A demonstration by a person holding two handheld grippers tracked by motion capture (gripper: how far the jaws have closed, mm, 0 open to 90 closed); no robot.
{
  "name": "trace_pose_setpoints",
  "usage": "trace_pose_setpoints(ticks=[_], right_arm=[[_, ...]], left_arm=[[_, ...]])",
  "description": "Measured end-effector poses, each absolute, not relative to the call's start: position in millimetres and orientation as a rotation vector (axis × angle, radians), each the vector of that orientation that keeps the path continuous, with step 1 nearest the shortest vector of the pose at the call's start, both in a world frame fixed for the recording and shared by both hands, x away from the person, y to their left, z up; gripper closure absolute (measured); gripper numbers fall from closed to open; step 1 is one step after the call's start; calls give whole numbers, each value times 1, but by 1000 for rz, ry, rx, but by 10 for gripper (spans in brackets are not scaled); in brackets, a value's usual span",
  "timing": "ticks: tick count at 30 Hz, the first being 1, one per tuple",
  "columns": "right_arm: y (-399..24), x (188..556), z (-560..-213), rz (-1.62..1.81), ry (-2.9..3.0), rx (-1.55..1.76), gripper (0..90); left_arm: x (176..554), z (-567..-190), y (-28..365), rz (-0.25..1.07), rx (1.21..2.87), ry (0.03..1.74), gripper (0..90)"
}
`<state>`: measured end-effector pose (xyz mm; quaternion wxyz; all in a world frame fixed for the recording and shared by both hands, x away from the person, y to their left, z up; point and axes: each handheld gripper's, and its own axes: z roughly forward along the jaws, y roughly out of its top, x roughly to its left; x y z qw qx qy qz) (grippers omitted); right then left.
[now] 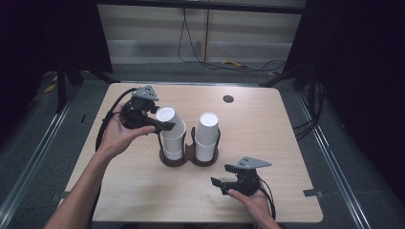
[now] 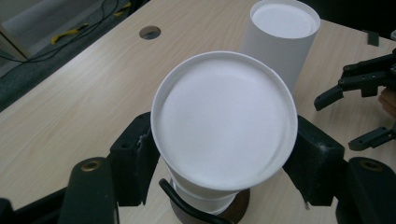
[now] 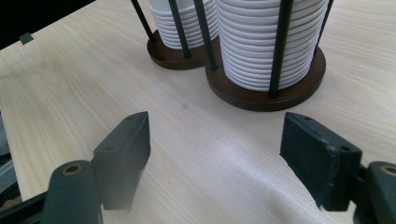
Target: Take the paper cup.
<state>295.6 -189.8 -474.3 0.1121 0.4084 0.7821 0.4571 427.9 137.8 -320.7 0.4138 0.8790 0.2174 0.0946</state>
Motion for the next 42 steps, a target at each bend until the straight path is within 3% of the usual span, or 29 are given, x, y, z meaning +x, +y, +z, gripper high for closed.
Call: trace_pose_setpoints(ticks=[28, 42], right_arm=[[-191, 296, -472, 1354, 2282, 1210, 243], [-190, 295, -467, 1389, 2268, 1201, 240]], left_arm=[[396, -327, 173, 268, 1987, 515, 326], [376, -335, 177, 242, 1961, 497, 327]])
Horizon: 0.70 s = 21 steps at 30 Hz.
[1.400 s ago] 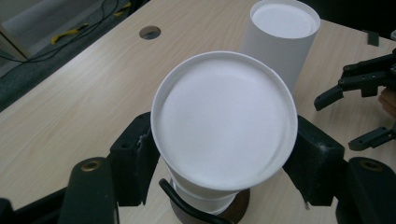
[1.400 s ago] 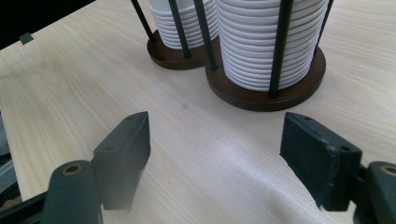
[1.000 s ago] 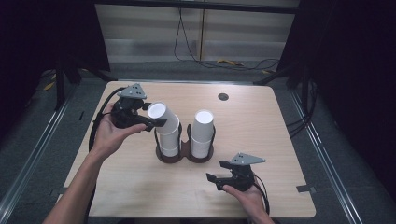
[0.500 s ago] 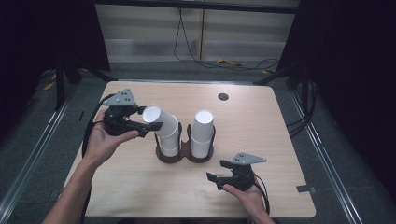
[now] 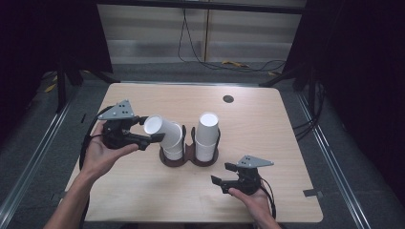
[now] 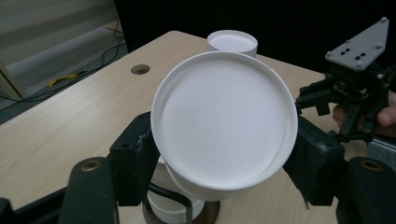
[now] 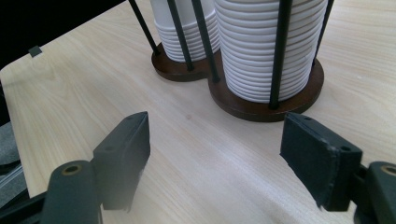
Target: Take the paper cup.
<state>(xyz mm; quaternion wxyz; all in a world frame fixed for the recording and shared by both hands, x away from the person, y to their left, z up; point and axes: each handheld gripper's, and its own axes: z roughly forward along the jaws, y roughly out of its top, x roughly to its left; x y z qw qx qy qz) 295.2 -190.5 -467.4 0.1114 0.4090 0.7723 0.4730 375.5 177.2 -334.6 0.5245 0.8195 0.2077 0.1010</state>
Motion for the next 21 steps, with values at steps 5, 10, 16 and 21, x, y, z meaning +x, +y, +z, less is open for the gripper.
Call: trace_pose_setpoints(ticks=[5, 10, 16, 21], right_arm=[[-189, 294, -464, 1437, 2257, 1182, 209], [-183, 291, -457, 1491, 2263, 1108, 167], [-176, 290, -450, 1538, 2282, 1039, 138], [-168, 291, -445, 1580, 2314, 971, 135]], left_arm=[[365, -335, 182, 213, 1936, 469, 327], [357, -341, 184, 210, 1931, 473, 327], [352, -355, 183, 185, 1953, 466, 326], [351, -367, 179, 145, 1970, 452, 327]])
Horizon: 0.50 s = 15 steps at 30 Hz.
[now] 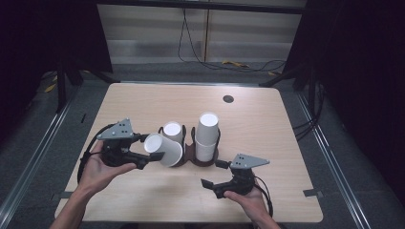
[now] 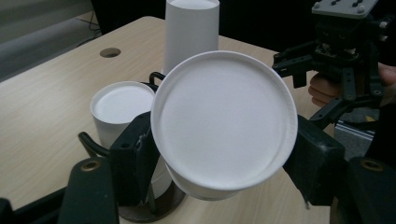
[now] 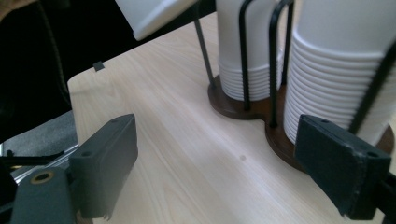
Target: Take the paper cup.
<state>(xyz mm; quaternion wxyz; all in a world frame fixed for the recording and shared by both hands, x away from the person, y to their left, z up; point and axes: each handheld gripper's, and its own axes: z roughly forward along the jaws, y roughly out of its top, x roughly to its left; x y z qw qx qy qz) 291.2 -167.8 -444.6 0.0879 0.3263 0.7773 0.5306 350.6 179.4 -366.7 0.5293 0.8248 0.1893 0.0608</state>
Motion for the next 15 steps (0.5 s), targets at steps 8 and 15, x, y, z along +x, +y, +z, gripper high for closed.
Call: trace_pose_setpoints(ticks=[8, 15], right_arm=[[-149, 297, -434, 1631, 2337, 876, 135], [-136, 302, -432, 1694, 2331, 805, 135]], left_arm=[[351, -380, 171, 97, 2007, 454, 327], [349, -387, 163, 54, 2010, 441, 327]])
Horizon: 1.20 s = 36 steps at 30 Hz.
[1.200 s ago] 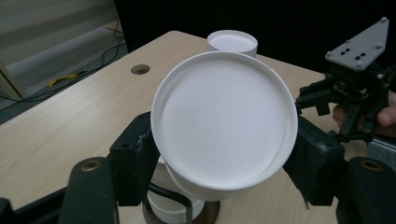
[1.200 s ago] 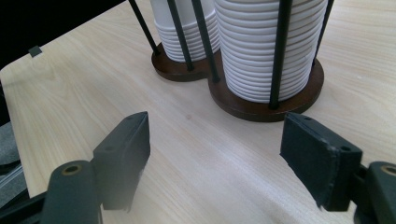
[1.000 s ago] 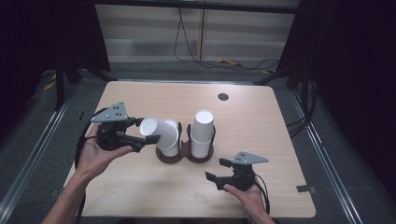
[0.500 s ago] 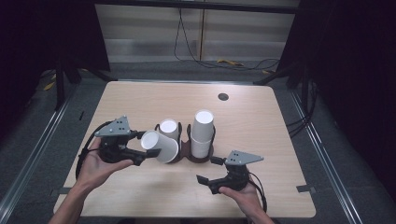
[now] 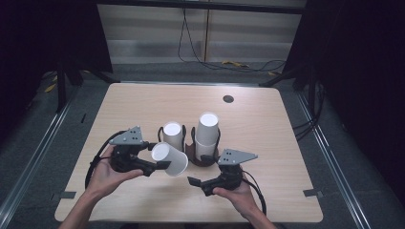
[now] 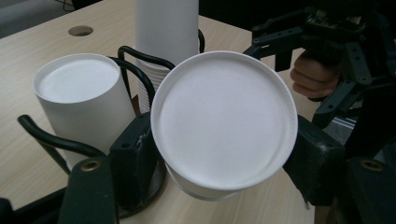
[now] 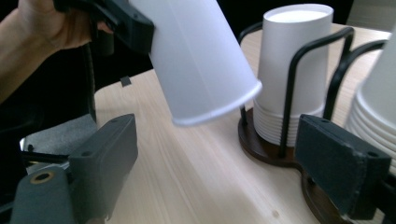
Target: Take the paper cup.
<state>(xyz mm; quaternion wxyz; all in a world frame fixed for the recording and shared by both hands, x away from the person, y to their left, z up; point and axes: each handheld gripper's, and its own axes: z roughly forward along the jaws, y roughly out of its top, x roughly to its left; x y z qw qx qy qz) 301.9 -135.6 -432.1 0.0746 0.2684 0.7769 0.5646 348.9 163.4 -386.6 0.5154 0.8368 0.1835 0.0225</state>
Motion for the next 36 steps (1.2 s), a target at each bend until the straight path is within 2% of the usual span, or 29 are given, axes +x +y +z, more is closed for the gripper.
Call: trace_pose_setpoints(ticks=[12, 25, 29, 32, 36], right_arm=[[-130, 304, -443, 1711, 2305, 749, 134], [-120, 303, -447, 1711, 2327, 669, 136], [-118, 302, -448, 1706, 2335, 649, 134], [-116, 302, -450, 1702, 2338, 643, 142], [-115, 301, -452, 1687, 2352, 619, 197]], left_arm=[[344, -394, 145, 15, 2048, 416, 329], [338, -394, 132, -86, 2039, 371, 330], [335, -393, 127, -77, 2048, 342, 330], [335, -394, 126, -84, 2039, 341, 330], [336, -396, 127, -100, 2036, 341, 330]])
